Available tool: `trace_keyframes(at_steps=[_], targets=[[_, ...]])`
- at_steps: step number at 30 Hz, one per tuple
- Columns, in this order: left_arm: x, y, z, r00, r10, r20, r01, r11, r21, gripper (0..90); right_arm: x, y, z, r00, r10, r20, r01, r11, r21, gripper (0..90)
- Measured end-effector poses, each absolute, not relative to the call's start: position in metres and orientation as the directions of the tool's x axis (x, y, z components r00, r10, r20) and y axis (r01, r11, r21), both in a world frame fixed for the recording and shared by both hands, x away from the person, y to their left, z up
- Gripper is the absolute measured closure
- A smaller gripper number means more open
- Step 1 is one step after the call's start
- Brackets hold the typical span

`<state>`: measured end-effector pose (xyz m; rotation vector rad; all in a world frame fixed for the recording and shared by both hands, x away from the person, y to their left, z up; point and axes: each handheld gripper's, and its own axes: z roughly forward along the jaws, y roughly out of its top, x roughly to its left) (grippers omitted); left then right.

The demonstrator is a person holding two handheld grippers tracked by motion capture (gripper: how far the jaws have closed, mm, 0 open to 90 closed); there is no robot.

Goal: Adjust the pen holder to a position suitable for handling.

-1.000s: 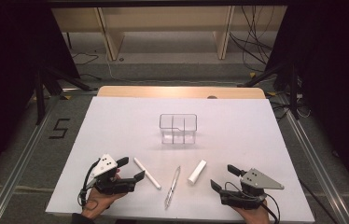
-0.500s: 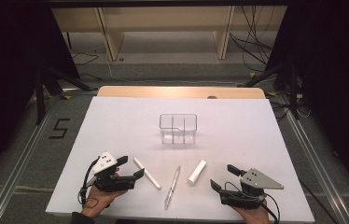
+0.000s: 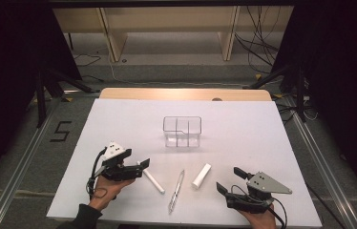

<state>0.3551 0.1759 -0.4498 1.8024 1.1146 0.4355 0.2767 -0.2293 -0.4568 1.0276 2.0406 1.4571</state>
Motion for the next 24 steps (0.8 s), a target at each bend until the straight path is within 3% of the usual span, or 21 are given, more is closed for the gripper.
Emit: trace_keyframes(at_steps=[6, 13, 15, 16, 19, 22, 24], targets=[[0.366, 0.174, -0.45, 0.503, 0.848, -0.164, 0.528, -0.152, 0.836, 19.5, 0.277, -0.23, -0.456, -0.635, 0.768, 0.078, 0.32, 0.171, 0.932, 20.2], [0.382, 0.17, -0.451, 0.48, 0.857, -0.188, 0.559, -0.133, 0.819, 30.1, 0.277, -0.229, -0.457, -0.635, 0.769, 0.073, 0.319, 0.175, 0.931, 20.2], [0.385, 0.168, -0.45, 0.474, 0.861, -0.185, 0.562, -0.134, 0.816, 42.3, 0.277, -0.23, -0.456, -0.635, 0.769, 0.074, 0.321, 0.176, 0.931, 20.2], [0.387, 0.167, -0.45, 0.475, 0.862, -0.18, 0.561, -0.139, 0.816, 42.3, 0.277, -0.23, -0.456, -0.635, 0.769, 0.074, 0.321, 0.176, 0.931, 20.2], [0.395, 0.163, -0.448, 0.477, 0.861, -0.179, 0.563, -0.143, 0.814, 57.9, 0.276, -0.229, -0.456, -0.631, 0.773, 0.071, 0.321, 0.176, 0.931, 20.2], [0.404, 0.16, -0.448, 0.473, 0.862, -0.183, 0.566, -0.138, 0.813, 64.2, 0.276, -0.23, -0.456, -0.63, 0.773, 0.071, 0.323, 0.178, 0.929, 20.3], [0.414, 0.157, -0.449, 0.47, 0.864, -0.179, 0.573, -0.145, 0.807, 73.5, 0.276, -0.23, -0.456, -0.63, 0.773, 0.072, 0.324, 0.177, 0.929, 20.3]])
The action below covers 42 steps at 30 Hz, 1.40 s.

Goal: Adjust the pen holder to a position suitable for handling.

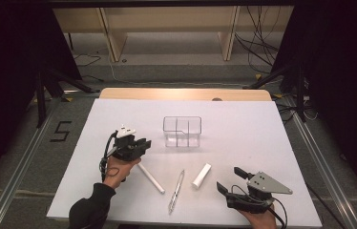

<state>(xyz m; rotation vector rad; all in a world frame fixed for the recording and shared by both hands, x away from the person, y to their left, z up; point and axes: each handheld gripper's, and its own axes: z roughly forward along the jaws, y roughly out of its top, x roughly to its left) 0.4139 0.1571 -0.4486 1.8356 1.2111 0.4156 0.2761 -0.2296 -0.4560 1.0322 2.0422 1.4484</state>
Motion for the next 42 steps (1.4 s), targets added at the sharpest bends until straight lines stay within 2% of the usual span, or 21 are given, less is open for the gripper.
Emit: trace_keyframes(at_steps=[7, 21, 25, 42], targets=[[0.428, 0.152, -0.453, 0.463, 0.867, -0.182, 0.587, -0.147, 0.797, 88.9, 0.277, -0.229, -0.457, -0.633, 0.771, 0.071, 0.322, 0.179, 0.93, 20.3], [0.457, 0.137, -0.46, 0.458, 0.865, -0.204, 0.599, -0.13, 0.79, 89.2, 0.277, -0.228, -0.457, -0.637, 0.767, 0.07, 0.322, 0.182, 0.929, 20.3], [0.458, 0.132, -0.458, 0.465, 0.857, -0.224, 0.601, -0.12, 0.79, 89.2, 0.277, -0.228, -0.457, -0.637, 0.768, 0.07, 0.323, 0.183, 0.928, 20.3], [0.464, 0.114, -0.456, 0.486, 0.851, -0.2, 0.589, -0.149, 0.794, 89.2, 0.276, -0.228, -0.456, -0.639, 0.766, 0.07, 0.32, 0.182, 0.93, 20.3]])
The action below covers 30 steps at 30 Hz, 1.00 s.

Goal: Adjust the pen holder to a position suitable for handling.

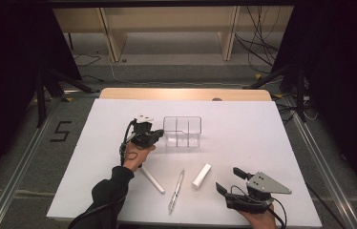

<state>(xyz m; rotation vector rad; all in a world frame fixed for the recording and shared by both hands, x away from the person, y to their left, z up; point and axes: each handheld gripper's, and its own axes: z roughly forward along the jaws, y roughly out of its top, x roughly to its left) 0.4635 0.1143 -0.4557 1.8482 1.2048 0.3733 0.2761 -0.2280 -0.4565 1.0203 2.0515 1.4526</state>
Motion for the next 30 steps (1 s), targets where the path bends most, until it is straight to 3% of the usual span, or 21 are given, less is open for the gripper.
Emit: trace_keyframes(at_steps=[30], targets=[[0.47, 0.085, -0.458, 0.476, 0.856, -0.202, 0.587, -0.138, 0.798, 89.2, 0.276, -0.228, -0.456, -0.64, 0.765, 0.069, 0.322, 0.186, 0.928, 20.6]])
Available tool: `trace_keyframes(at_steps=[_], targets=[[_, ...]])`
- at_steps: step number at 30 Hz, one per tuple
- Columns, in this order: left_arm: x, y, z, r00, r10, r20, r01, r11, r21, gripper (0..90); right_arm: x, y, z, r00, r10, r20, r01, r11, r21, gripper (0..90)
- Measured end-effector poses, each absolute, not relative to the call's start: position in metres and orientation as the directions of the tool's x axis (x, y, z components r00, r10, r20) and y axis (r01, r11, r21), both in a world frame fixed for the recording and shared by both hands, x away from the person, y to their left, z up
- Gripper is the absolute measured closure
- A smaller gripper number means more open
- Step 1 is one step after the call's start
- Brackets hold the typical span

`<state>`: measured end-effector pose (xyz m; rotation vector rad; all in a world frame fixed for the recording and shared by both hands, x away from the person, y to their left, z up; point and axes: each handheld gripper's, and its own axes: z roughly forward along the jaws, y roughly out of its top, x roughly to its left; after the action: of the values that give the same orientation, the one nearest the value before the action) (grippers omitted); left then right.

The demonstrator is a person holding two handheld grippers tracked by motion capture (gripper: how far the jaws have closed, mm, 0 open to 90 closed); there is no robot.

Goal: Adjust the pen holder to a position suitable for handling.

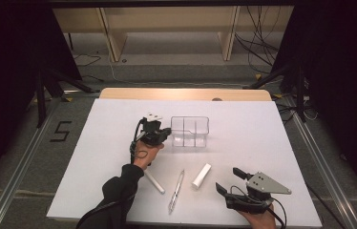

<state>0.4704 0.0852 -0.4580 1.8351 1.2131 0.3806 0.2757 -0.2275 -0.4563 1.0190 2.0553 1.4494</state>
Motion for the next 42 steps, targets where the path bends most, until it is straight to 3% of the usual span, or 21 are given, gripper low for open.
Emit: trace_keyframes(at_steps=[29, 36, 42], targets=[[0.472, 0.061, -0.46, 0.488, 0.848, -0.206, 0.585, -0.143, 0.798, 89.1, 0.276, -0.227, -0.457, -0.642, 0.763, 0.07, 0.323, 0.186, 0.928, 21.0], [0.467, 0.076, -0.453, 0.509, 0.835, -0.208, 0.579, -0.153, 0.801, 75.9, 0.276, -0.228, -0.456, -0.64, 0.765, 0.072, 0.323, 0.183, 0.929, 21.0], [0.455, 0.101, -0.443, 0.514, 0.831, -0.214, 0.581, -0.154, 0.799, 57.0, 0.276, -0.227, -0.456, -0.638, 0.767, 0.071, 0.324, 0.183, 0.928, 21.0]])
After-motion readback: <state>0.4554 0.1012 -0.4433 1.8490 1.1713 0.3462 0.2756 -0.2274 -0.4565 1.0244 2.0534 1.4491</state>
